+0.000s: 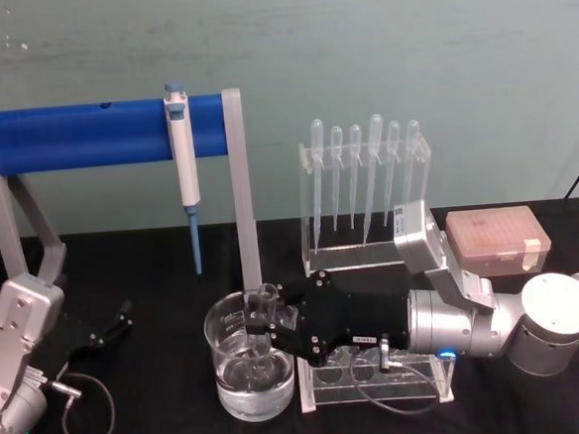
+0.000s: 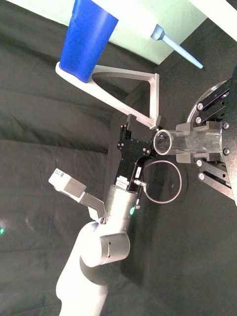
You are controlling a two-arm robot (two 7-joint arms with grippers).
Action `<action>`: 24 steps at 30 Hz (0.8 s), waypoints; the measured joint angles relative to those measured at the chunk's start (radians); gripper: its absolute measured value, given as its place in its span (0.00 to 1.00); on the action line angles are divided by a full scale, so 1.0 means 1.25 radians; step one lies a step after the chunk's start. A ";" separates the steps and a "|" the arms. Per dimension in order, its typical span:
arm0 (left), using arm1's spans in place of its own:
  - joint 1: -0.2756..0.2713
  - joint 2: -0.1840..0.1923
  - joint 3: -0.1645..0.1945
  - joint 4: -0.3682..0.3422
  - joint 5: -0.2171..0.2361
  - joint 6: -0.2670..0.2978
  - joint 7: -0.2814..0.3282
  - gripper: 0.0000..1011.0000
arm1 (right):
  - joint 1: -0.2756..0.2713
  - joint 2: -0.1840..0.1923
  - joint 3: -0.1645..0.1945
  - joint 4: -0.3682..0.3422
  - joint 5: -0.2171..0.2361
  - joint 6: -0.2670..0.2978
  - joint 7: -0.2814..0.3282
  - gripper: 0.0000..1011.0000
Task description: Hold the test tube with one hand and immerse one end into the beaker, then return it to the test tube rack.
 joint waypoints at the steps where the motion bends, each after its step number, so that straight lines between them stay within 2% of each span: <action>1: 0.000 0.000 0.000 0.000 0.000 0.000 0.000 0.99 | 0.000 0.000 0.000 0.000 0.000 0.000 0.000 0.22; 24: 0.000 0.000 0.000 0.000 0.000 0.000 0.000 0.99 | 0.000 0.000 0.000 0.000 0.000 0.000 0.000 0.22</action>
